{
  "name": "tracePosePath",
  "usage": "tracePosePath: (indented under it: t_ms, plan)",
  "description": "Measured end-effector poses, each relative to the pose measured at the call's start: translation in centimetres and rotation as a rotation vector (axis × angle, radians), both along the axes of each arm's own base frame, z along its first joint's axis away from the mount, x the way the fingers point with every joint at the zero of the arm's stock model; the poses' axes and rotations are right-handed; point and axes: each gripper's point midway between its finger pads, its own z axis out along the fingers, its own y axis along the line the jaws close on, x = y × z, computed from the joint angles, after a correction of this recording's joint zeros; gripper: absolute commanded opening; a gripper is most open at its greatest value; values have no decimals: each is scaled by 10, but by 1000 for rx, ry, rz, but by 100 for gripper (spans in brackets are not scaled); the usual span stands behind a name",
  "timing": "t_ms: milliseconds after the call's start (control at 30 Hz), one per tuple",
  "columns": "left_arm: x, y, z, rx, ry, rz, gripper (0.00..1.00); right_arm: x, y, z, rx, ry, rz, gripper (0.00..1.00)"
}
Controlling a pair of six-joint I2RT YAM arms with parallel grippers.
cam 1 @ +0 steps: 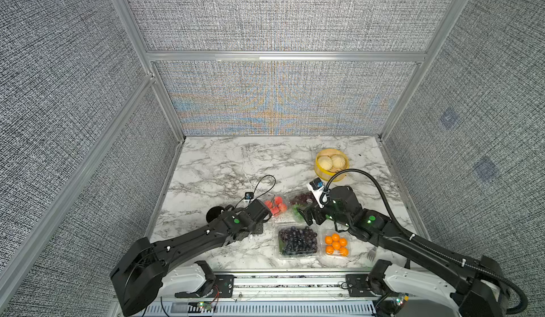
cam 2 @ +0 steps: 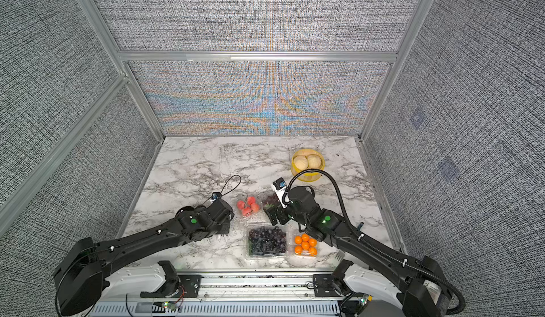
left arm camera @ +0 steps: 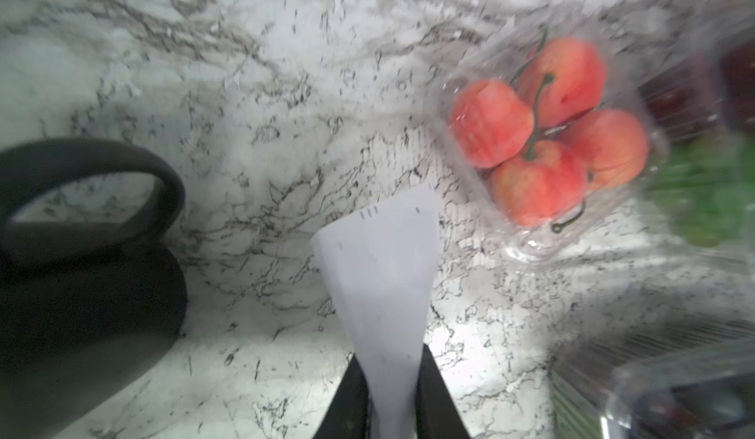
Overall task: Label fruit boxes
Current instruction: Pick up the label sticker from the center of the board.
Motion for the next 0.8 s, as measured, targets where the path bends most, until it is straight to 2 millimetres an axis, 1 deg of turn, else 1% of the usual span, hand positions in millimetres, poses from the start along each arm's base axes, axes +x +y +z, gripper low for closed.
tracePosePath:
  t_ms: [100,267,433,567,633,700,767,800]
  plan:
    - [6,-8,23,-55,-73,-39,15,-4,8,3,33,11,42,99]
    - [14,-29,69,-197,-221,-145,16,-13,25,17,137,44,147,99]
    - [15,-61,125,-369,-351,-278,17,-22,42,45,271,65,254,99]
    - [8,-80,156,-471,-416,-383,18,-29,56,63,371,104,339,98]
    - [6,-85,174,-518,-463,-421,18,-33,64,71,416,126,387,94]
    - [4,-87,185,-542,-494,-445,18,-36,69,77,448,145,426,91]
    - [1,-91,193,-568,-513,-474,18,-40,74,81,470,160,465,84]
    - [0,-93,195,-579,-516,-487,18,-42,76,83,480,164,485,77]
